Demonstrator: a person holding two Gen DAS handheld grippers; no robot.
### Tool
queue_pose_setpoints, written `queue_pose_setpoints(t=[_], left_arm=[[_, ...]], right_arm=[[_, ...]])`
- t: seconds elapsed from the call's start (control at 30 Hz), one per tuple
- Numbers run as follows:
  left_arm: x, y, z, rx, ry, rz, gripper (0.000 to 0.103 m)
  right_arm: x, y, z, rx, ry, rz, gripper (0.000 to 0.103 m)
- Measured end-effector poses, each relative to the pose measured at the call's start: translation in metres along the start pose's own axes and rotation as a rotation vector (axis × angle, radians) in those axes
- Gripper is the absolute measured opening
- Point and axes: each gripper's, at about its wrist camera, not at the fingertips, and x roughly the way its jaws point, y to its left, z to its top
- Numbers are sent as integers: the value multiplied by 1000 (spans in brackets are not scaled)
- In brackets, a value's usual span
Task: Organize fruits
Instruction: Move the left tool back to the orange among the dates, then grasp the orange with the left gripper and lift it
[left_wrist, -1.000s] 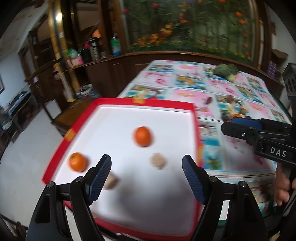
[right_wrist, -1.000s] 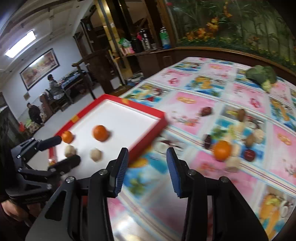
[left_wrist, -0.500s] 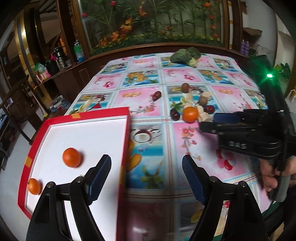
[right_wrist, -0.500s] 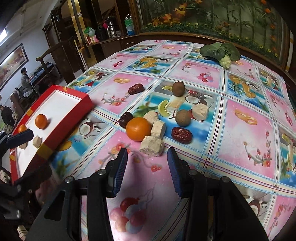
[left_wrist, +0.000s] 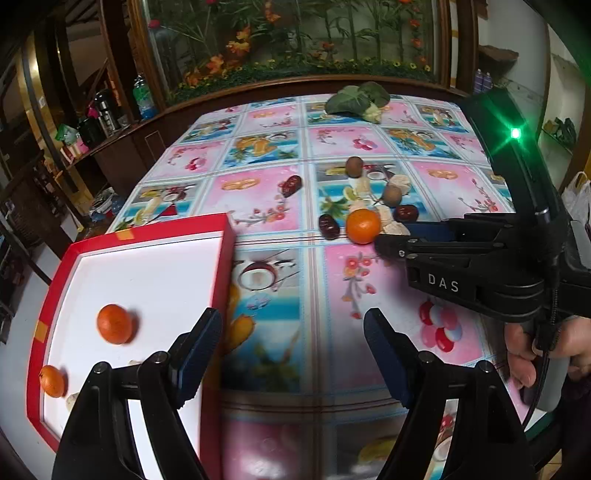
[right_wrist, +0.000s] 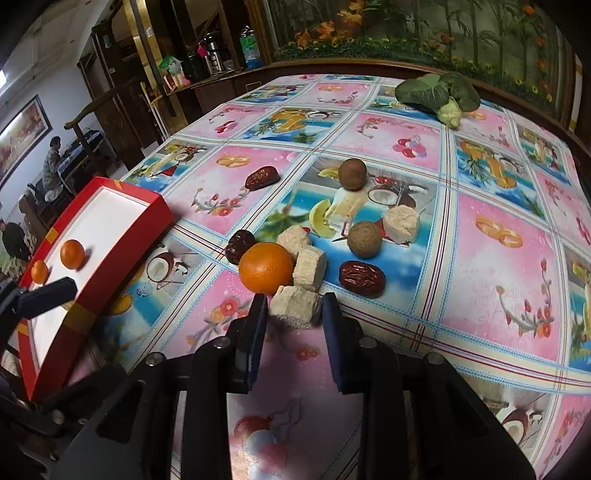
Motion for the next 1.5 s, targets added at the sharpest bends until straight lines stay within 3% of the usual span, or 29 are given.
queue_pose_setpoints(t=[0.1,0.33,0.53,0.63,0.8,0.87,1.3,1.33,1.37,1.5], left_arm=[[5,-7,5,11,9,-9,79],[27,-20,26,3,49,-55,79],[51,-33,39,11,87,-95,79],[61,-35,45,-3,91,-109,78],[72,-35,51,-14,99,-121,68],[78,-35,53,-17,103,-123,58],[82,-35,55,-34,58,-147,45],[80,-35,54,-31,55,-146,32],[78,-35,53,-30,56,-148,30],[70,-33,46,-44,56,-176,30]], right_arm=[[-6,-6,1,23,-4,-3,32],[-49,-52,6,262,-131,58,32],[-60,-78,4,408,-151,78,32],[-62,-79,5,421,-159,88,32],[-67,-82,4,438,-167,108,32],[-68,-82,3,441,-170,114,32],[-68,-78,3,427,-172,111,32],[-67,-77,3,425,-170,106,32],[-66,-78,3,423,-168,106,32],[-64,-78,3,417,-165,93,32]])
